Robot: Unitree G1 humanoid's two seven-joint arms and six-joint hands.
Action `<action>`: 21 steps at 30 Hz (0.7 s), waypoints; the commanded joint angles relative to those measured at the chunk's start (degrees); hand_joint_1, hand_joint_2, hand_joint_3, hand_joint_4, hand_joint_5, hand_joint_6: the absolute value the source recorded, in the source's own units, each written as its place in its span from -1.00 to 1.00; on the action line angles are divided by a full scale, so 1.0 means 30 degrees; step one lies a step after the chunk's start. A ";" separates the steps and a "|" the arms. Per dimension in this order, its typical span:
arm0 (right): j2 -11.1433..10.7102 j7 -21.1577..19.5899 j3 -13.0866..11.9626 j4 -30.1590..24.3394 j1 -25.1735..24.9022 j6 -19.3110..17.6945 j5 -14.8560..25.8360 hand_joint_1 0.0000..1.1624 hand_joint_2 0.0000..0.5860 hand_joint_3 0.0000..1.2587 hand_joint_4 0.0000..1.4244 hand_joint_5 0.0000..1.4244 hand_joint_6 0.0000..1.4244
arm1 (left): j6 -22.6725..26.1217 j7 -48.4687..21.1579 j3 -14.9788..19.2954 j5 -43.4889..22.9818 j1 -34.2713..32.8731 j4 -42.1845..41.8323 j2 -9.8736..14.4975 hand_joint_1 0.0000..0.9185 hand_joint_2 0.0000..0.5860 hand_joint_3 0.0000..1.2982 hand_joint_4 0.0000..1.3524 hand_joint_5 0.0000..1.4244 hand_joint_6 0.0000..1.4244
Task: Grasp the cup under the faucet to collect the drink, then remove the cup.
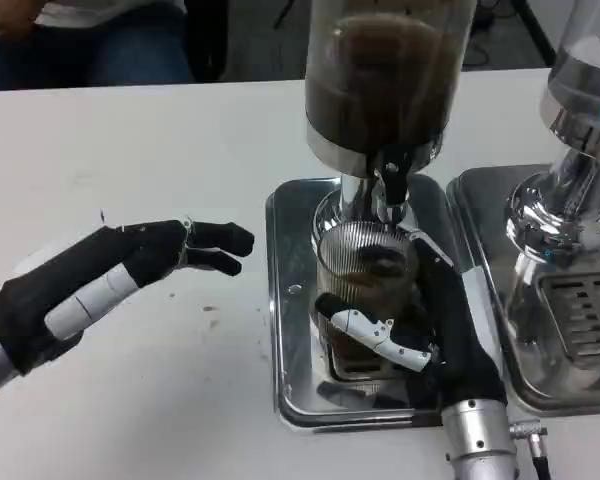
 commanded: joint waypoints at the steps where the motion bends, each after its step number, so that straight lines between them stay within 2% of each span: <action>1: -0.0045 -0.1184 0.0022 0.0286 0.0779 0.0055 -0.0597 0.46 -0.37 -0.34 -0.10 0.14 0.67 | -0.0224 0.0122 0.0130 0.0112 0.0131 0.0215 0.0288 -1.00 -0.79 -0.48 -0.61 -0.58 -0.70; 7: -0.0030 -0.2372 -0.0052 0.0282 0.0957 -0.0376 -0.0901 0.48 -0.39 -0.21 0.03 0.28 0.83 | -0.0275 0.0122 0.0130 0.0120 0.0056 0.0345 0.0281 -1.00 -0.79 -0.48 -0.61 -0.58 -0.70; 14: -0.0039 -0.3368 -0.0216 -0.0191 0.1375 -0.0994 -0.1170 0.52 -0.43 -0.08 0.12 0.41 0.93 | -0.0334 0.0088 0.0069 0.0141 -0.0030 0.0485 0.0247 -1.00 -0.79 -0.48 -0.61 -0.58 -0.70; 21: -0.0107 -0.4025 -0.0470 -0.1082 0.2021 -0.1341 -0.1352 0.57 -0.57 0.01 0.18 0.49 1.00 | -0.0373 0.0106 0.0029 0.0163 -0.0002 0.0563 0.0173 -1.00 -0.79 -0.48 -0.60 -0.58 -0.70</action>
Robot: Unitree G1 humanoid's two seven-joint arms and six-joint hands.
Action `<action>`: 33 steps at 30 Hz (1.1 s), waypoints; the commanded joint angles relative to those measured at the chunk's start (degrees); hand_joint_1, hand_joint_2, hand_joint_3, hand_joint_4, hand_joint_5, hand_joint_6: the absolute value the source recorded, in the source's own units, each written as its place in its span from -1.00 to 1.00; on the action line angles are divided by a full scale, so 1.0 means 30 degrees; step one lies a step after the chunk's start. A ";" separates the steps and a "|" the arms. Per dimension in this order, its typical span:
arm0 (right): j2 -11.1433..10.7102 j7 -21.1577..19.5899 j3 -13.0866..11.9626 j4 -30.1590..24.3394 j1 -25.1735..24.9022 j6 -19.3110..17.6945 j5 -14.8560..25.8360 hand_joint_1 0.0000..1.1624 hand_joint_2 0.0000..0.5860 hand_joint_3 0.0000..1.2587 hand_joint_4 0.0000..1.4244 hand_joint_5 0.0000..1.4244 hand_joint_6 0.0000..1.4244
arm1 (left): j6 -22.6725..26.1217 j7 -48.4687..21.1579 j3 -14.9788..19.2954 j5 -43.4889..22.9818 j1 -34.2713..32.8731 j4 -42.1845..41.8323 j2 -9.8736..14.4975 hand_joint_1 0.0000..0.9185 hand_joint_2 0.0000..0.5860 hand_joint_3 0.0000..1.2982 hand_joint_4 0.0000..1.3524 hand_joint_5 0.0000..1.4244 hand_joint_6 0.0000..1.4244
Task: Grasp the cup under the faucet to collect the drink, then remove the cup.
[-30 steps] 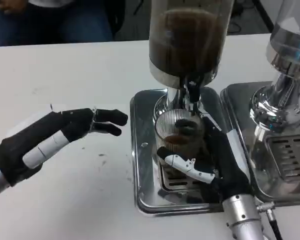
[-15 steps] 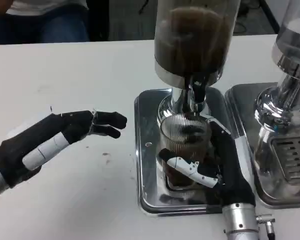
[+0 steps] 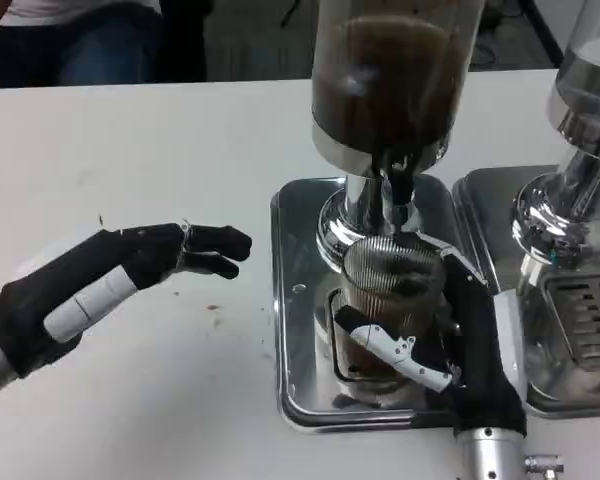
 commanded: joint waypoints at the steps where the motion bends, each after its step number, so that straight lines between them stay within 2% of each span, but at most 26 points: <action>1: -0.0143 -0.0652 -0.0367 -0.0748 0.0683 -0.0314 0.0016 0.57 -0.58 0.02 0.19 0.50 1.00 | -0.0308 0.0110 0.0033 0.0121 0.0001 0.0214 0.0153 -1.00 -0.80 -0.48 -0.60 -0.58 -0.70; 6: -0.0272 -0.0864 -0.0623 -0.1809 0.1338 -0.0308 -0.0003 0.60 -0.60 0.06 0.22 0.52 1.00 | -0.0393 0.0166 -0.0002 0.0157 0.0041 0.0106 0.0093 -1.00 -0.80 -0.48 -0.60 -0.58 -0.70; 12: -0.0369 -0.0743 -0.1035 -0.3322 0.2414 -0.0243 0.0084 0.73 -0.78 0.11 0.24 0.51 1.00 | -0.0546 0.0193 -0.0040 0.0146 -0.0017 0.0092 0.0040 -1.00 -0.79 -0.49 -0.60 -0.58 -0.70; 17: -0.0311 -0.0748 -0.1426 -0.4571 0.3230 -0.0116 0.0092 0.79 -0.83 0.16 0.25 0.51 0.99 | -0.0608 0.0218 -0.0142 0.0146 -0.0066 0.0116 -0.0036 -1.00 -0.79 -0.49 -0.60 -0.58 -0.70; 33: -0.0260 -0.0331 -0.2686 -0.8392 0.5124 0.0255 0.0210 0.80 -0.85 0.23 0.33 0.56 1.00 | -0.1631 0.0589 -0.0551 0.0503 0.0210 -0.0420 -0.0293 -1.00 -0.81 -0.51 -0.63 -0.60 -0.71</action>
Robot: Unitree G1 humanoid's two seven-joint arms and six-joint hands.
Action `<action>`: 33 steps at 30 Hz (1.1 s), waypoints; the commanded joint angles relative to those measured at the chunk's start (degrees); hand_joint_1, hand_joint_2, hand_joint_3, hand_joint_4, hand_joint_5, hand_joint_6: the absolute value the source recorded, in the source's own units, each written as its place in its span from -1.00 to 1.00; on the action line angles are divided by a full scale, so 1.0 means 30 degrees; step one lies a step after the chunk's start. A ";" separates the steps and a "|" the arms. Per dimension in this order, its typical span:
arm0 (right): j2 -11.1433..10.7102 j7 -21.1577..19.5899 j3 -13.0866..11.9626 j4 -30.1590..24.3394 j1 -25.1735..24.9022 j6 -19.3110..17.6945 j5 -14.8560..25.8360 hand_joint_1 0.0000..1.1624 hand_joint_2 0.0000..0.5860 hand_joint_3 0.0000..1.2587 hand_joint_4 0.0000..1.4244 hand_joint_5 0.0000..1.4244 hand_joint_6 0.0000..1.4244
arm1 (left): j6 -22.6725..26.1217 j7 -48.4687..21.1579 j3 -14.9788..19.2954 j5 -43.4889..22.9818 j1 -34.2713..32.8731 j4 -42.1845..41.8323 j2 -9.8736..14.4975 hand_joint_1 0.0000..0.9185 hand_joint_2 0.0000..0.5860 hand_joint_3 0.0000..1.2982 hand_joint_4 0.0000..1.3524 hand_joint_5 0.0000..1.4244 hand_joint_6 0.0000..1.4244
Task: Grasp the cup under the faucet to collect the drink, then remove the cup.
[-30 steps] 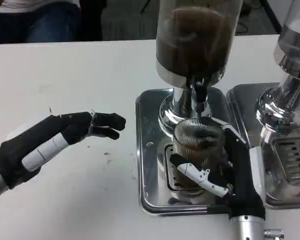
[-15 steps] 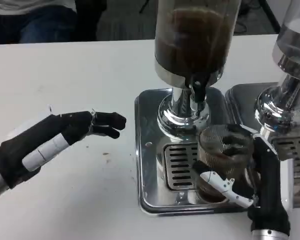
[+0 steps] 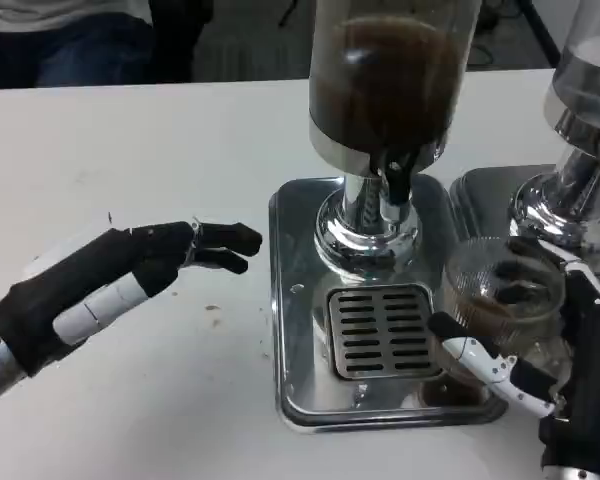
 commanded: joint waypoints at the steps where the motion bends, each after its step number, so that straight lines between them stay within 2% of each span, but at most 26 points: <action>1: -0.0016 0.0180 -0.0325 -0.1239 0.0128 -0.0134 0.0219 0.80 -0.85 0.23 0.33 0.56 1.00 | -0.0386 0.0237 -0.0270 0.0286 0.0244 -0.0366 -0.0083 -1.00 -0.81 -0.51 -0.64 -0.60 -0.71; 22: -0.0061 0.2151 -0.1793 -0.4328 0.1329 0.0536 0.1169 0.82 -0.85 0.29 0.36 0.58 1.00 | -0.1331 0.1187 -0.0561 0.0508 0.1424 -0.1929 -0.0109 -1.00 -0.81 -0.57 -0.72 -0.67 -0.73; 27: 0.0042 0.2780 -0.1776 -0.5293 0.1669 0.0606 0.1416 0.82 -0.85 0.30 0.36 0.59 1.00 | -0.3207 0.1825 -0.0495 0.1585 0.2061 -0.3123 0.0246 -1.00 -0.82 -0.62 -0.83 -0.77 -0.78; 33: 0.0157 0.3713 -0.1595 -0.6329 0.1993 0.0765 0.1777 0.82 -0.85 0.31 0.38 0.59 1.00 | -0.4598 0.2223 -0.0425 0.1761 0.2663 -0.4310 0.0654 -1.00 -0.82 -0.67 -0.89 -0.82 -0.80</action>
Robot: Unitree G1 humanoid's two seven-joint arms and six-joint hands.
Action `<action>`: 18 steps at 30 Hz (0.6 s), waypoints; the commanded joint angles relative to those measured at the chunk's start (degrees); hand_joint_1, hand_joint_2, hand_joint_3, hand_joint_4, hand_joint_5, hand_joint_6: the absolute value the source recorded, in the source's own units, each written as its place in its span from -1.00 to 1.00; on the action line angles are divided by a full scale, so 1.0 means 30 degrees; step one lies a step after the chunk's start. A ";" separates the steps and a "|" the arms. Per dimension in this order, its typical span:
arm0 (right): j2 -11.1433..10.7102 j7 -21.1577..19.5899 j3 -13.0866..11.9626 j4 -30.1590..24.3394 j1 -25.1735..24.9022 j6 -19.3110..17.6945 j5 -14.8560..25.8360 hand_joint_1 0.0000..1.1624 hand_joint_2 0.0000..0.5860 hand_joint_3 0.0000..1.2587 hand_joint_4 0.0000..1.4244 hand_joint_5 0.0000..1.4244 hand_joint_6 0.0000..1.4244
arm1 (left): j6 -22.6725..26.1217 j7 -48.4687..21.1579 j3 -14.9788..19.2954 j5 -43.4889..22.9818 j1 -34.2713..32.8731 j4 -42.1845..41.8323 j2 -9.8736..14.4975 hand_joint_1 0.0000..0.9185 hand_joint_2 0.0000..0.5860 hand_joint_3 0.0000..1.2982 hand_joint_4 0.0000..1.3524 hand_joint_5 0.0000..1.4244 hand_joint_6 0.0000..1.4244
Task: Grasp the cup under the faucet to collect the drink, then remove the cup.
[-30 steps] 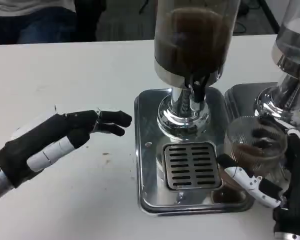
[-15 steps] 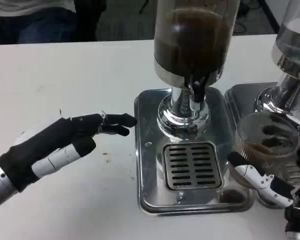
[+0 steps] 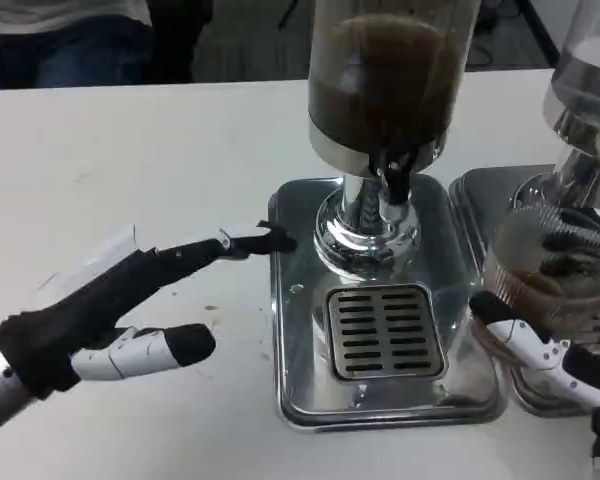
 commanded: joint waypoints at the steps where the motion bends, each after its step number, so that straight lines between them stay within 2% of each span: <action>1: 0.0125 0.0553 0.0051 -0.1239 0.0173 -0.0103 0.0545 0.82 -0.85 0.31 0.38 0.59 1.00 | -0.1067 0.0388 0.0074 0.0343 0.0491 -0.0851 0.0582 -1.00 -0.82 -0.67 -0.89 -0.82 -0.80; 9: 0.0324 0.1644 0.0256 -0.2633 0.0718 0.0121 0.1063 0.82 -0.85 0.34 0.40 0.61 1.00 | -0.2526 0.0694 0.0007 0.0683 0.1305 -0.1899 0.1231 -1.00 -0.86 -0.73 -0.97 -0.91 -0.85; 18: 0.0363 0.3313 0.0732 -0.4600 0.1381 0.0643 0.1640 0.82 -0.85 0.36 0.40 0.63 1.00 | -0.3213 0.1009 -0.0020 0.0584 0.2220 -0.3199 0.1731 -1.00 -0.87 -0.77 -1.00 -0.96 -0.87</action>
